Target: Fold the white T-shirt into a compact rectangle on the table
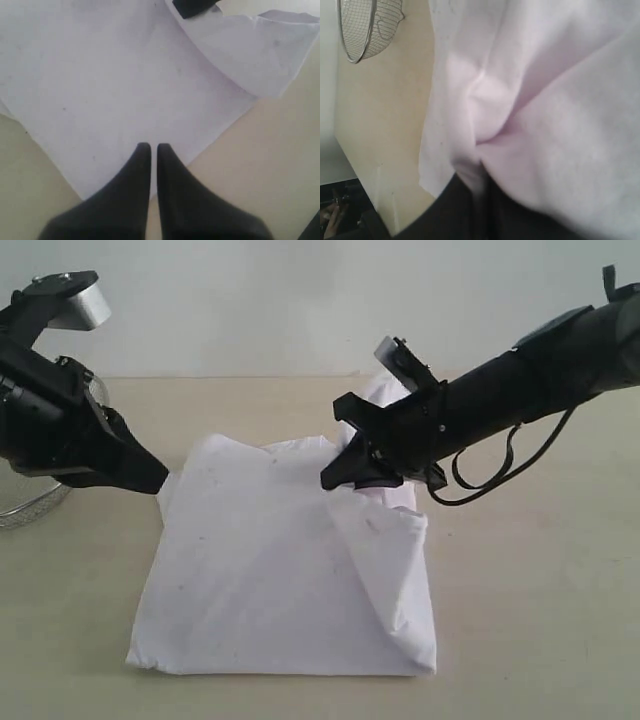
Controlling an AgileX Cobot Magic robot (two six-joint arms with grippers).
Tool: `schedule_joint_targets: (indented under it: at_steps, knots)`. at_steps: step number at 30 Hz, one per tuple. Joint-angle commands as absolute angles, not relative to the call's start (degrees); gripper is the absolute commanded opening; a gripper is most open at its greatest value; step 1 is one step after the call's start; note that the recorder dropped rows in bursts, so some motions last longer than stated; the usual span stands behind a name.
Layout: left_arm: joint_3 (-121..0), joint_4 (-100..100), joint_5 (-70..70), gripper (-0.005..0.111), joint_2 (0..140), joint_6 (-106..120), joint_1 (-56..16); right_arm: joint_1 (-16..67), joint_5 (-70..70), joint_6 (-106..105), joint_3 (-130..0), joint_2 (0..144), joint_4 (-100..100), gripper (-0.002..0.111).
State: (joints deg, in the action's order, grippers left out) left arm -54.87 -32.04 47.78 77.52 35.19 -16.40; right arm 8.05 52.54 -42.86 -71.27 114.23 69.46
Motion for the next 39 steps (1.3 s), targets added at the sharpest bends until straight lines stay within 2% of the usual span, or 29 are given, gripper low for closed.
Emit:
schedule_joint_targets:
  at_steps: [1,7,39]
  knots:
    - [-54.96,-30.61,48.08,0.005,77.07,33.91,-16.57,10.33,52.33,-42.45,-72.82,113.78,71.13,0.000]
    - [-54.96,-24.03,47.86,0.005,77.07,28.63,-16.57,13.15,51.48,-42.56,-74.57,113.78,71.68,0.000]
    - [-54.96,-23.72,49.27,0.005,69.49,27.80,-14.96,25.81,38.57,-40.39,-76.09,114.52,74.78,0.000]
